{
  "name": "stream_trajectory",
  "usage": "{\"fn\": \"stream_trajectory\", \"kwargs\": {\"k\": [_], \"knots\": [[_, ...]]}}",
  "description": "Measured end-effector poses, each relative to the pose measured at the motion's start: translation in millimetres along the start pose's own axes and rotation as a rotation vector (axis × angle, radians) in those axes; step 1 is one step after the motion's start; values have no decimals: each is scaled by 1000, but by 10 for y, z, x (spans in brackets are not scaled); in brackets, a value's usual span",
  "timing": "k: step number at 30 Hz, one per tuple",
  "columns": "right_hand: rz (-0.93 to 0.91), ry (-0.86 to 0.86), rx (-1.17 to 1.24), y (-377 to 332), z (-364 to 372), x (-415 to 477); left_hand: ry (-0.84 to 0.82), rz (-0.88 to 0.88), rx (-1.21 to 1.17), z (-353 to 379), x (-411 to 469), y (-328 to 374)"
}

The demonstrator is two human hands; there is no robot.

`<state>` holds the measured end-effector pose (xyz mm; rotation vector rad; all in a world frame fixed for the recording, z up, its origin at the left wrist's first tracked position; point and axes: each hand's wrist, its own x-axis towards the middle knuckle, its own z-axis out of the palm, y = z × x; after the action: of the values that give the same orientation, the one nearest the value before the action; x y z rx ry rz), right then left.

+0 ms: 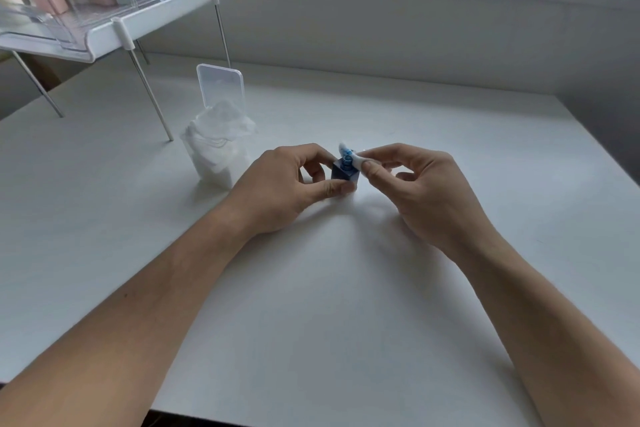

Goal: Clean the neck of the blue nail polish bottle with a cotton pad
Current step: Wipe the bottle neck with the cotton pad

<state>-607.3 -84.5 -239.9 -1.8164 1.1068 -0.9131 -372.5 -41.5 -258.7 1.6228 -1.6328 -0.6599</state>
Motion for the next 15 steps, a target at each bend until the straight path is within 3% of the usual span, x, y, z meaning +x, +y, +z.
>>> {"fn": "stream_trajectory", "kwargs": {"k": [4, 10, 15], "knots": [[12, 14, -17, -8, -40, 16, 35, -23, 9, 34, 0, 5], [-44, 121, 2, 3, -34, 37, -98, -72, -154, -82, 20, -10], [-84, 154, -63, -10, 43, 48, -63, -37, -125, -46, 16, -17]]}}
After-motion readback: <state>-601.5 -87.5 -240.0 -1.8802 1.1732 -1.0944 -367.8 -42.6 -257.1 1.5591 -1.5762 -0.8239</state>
